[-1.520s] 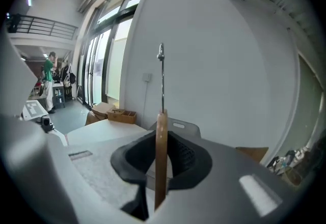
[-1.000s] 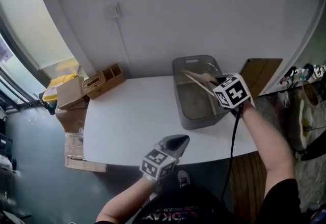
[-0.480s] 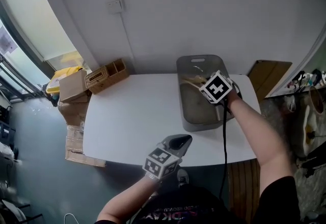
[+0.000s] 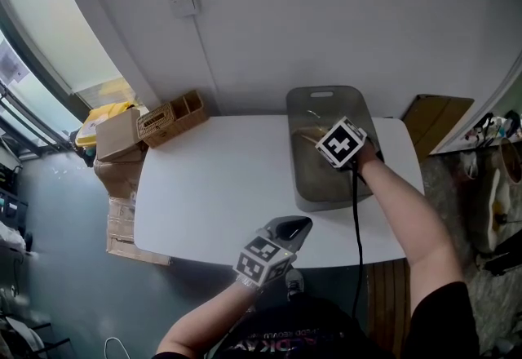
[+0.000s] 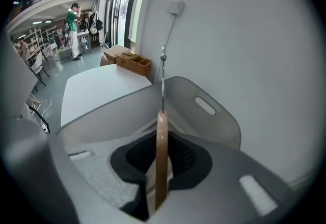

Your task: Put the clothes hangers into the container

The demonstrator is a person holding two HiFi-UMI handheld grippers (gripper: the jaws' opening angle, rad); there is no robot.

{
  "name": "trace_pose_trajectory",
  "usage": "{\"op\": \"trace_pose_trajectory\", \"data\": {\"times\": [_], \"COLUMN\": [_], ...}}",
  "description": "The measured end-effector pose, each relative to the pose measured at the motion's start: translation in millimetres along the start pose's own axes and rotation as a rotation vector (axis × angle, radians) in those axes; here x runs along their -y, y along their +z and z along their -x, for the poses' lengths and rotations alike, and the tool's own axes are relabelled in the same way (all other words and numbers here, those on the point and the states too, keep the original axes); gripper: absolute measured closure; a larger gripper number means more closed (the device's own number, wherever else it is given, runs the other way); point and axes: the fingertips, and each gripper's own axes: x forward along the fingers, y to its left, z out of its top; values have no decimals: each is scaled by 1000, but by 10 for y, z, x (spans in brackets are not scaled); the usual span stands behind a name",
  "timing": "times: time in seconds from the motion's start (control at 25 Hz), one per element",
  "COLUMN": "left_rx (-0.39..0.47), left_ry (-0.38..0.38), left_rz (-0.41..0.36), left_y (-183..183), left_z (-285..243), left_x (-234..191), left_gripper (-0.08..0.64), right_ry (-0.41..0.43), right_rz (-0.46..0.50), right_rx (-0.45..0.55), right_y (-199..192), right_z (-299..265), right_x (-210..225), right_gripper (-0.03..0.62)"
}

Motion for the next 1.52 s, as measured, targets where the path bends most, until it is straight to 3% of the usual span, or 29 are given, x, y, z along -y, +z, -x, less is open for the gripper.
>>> {"op": "trace_pose_trajectory", "data": {"times": [0.84,1.52], "left_rx": [-8,-1], "left_ry": [6,-8], "left_rz": [47,67], "left_y": [-164,-276], "left_z": [226,460], "left_x": [-255,-235], "left_gripper": [555,555], "right_ry": [3,37], "right_rz": [52,68], "right_rx": [-34,-36], "right_y": [171,87], "right_z": [-333,-345], "right_x": [-280,-595], "right_gripper": [532,484]}}
